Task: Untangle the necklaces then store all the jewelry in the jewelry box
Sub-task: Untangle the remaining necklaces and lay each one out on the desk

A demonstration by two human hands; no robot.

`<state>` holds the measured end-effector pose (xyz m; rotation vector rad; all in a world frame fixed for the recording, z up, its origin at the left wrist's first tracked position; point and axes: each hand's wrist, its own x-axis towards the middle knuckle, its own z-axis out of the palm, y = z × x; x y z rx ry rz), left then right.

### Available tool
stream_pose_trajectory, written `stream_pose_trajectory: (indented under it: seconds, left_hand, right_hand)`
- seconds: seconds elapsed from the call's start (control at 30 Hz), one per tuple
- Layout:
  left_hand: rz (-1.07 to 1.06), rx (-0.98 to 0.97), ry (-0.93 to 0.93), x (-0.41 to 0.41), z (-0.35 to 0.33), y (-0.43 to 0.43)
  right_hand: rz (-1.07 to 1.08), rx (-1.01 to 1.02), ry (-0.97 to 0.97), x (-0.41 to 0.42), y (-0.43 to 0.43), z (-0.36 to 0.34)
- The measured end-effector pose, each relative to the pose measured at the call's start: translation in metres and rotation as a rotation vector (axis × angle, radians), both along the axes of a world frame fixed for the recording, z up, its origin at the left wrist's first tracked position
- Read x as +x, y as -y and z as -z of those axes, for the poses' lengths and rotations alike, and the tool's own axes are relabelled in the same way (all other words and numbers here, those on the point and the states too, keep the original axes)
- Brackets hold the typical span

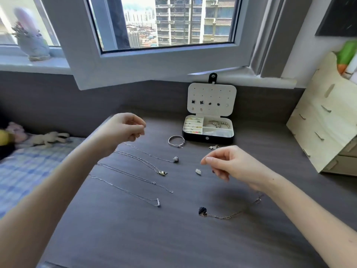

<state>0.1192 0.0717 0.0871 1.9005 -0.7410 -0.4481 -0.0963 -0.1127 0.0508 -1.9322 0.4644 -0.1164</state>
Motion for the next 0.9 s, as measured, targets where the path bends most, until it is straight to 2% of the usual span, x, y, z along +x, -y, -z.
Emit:
stream_pose_trajectory:
  seconds: [0.1,0.2,0.33,0.5,0.67,0.77,0.9]
  left_hand:
    - [-0.061,0.156,-0.004,0.031,0.014,-0.002]
    - [-0.139,0.224,0.028,0.058,0.031,0.002]
    - [-0.251,0.283,0.150,0.079,0.050,0.012]
    - [-0.265,0.381,0.319,0.089,0.063,0.020]
    - [-0.241,0.502,0.421,0.096,0.069,0.021]
    - [-0.229,0.566,0.573,0.093,0.070,0.020]
    - [-0.154,0.390,0.726,0.051,0.061,0.027]
  right_hand:
    - [0.036,-0.188,-0.005,0.029,-0.002,0.003]
    - [0.078,-0.381,0.022,0.061,-0.006,0.013]
    - [0.115,-0.696,-0.018,0.090,-0.010,0.028]
    - [0.106,-0.939,-0.084,0.099,-0.011,0.038]
    - [0.083,-1.030,-0.062,0.090,-0.010,0.035]
    - [0.088,-1.053,-0.034,0.071,-0.007,0.028]
    - [0.103,-0.987,-0.052,0.028,0.001,0.018]
